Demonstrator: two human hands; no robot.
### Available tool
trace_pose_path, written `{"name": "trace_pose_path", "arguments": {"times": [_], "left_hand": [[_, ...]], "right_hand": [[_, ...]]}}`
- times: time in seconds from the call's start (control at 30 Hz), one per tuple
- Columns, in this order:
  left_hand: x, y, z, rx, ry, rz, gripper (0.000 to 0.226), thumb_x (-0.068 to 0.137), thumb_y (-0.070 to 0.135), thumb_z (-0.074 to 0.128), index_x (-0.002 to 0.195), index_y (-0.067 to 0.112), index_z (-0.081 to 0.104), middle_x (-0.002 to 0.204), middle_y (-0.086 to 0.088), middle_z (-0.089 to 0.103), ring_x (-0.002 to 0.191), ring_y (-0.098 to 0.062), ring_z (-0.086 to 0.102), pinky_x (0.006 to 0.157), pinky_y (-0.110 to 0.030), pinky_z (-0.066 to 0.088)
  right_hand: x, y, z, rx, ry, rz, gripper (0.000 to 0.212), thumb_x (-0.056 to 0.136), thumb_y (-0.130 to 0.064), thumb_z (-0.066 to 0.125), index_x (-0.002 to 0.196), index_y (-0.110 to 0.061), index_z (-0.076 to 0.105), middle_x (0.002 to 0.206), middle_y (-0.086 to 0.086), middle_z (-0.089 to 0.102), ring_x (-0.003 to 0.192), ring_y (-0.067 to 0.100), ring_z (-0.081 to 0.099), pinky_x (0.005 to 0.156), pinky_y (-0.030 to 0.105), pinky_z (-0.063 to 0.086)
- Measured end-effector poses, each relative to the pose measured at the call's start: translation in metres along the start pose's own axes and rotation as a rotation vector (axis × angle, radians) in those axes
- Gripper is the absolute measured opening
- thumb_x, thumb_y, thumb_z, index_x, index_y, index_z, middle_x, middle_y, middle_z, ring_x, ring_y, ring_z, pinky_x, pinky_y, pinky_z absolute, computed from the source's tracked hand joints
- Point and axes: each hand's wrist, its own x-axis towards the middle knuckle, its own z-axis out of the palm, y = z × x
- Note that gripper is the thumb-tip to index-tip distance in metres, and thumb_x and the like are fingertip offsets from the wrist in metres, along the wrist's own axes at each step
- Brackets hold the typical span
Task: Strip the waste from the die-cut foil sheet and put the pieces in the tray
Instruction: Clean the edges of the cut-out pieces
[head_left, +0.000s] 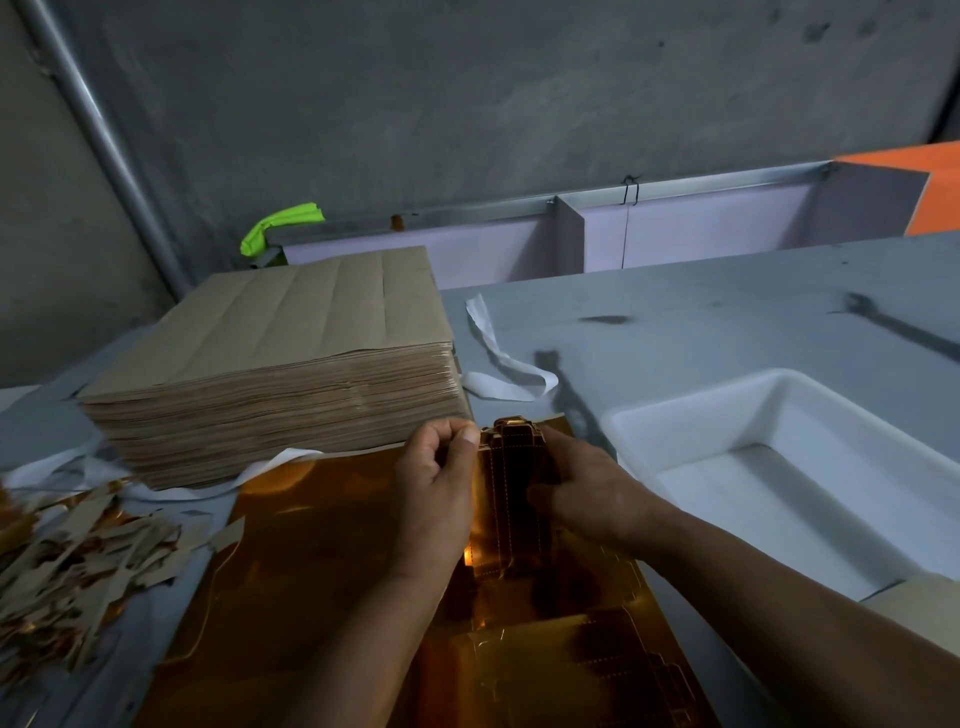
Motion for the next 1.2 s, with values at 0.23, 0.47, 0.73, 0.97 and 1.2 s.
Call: {"name": "trace_pose_path", "arguments": {"times": [0.23, 0.47, 0.73, 0.97, 1.2], "left_hand": [[0.000, 0.011, 0.000, -0.055, -0.026, 0.066, 0.007, 0.095, 0.021, 0.060, 0.098, 0.018, 0.066, 0.088, 0.004, 0.069, 0.083, 0.000, 0.063, 0.071, -0.011, 0.049], [-0.006, -0.003, -0.016, -0.186, -0.199, -0.309, 0.060, 0.067, 0.041, 0.072, 0.123, 0.031, 0.054, 0.118, 0.000, 0.066, 0.104, -0.013, 0.065, 0.090, -0.039, 0.049], [-0.016, -0.016, -0.014, -0.018, -0.301, -0.405, 0.023, 0.093, 0.013, 0.061, 0.114, 0.022, 0.065, 0.102, 0.002, 0.074, 0.100, -0.018, 0.069, 0.092, -0.042, 0.051], [-0.021, -0.025, -0.022, -0.130, -0.349, -0.413, 0.024, 0.077, 0.021, 0.072, 0.101, 0.019, 0.072, 0.096, -0.008, 0.075, 0.093, -0.026, 0.071, 0.089, -0.049, 0.051], [-0.029, -0.033, -0.028, -0.201, -0.338, -0.455, 0.031, 0.063, 0.030, 0.078, 0.090, 0.017, 0.074, 0.097, -0.018, 0.072, 0.097, -0.037, 0.068, 0.097, -0.063, 0.046]], "right_hand": [[0.000, 0.000, 0.000, 0.039, 0.010, 0.012, 0.049, 0.092, -0.005, 0.059, 0.100, -0.053, 0.050, 0.099, -0.023, 0.061, 0.091, -0.005, 0.059, 0.074, 0.015, 0.050], [0.001, -0.001, -0.001, 0.195, 0.045, 0.052, 0.040, 0.089, -0.003, 0.060, 0.097, -0.042, 0.060, 0.100, -0.009, 0.070, 0.099, 0.012, 0.067, 0.092, 0.043, 0.056], [0.004, 0.000, -0.002, 0.209, 0.095, 0.062, 0.024, 0.090, -0.016, 0.065, 0.105, -0.033, 0.056, 0.104, -0.001, 0.067, 0.098, 0.021, 0.067, 0.087, 0.049, 0.058], [0.005, 0.002, -0.003, 0.141, 0.278, -0.027, 0.013, 0.092, -0.039, 0.065, 0.103, -0.042, 0.058, 0.101, -0.007, 0.065, 0.093, 0.014, 0.064, 0.076, 0.035, 0.056], [0.002, -0.002, -0.004, 0.048, 0.288, -0.055, 0.011, 0.095, -0.033, 0.062, 0.087, -0.036, 0.067, 0.094, -0.012, 0.066, 0.089, 0.006, 0.062, 0.063, 0.013, 0.044]]}}
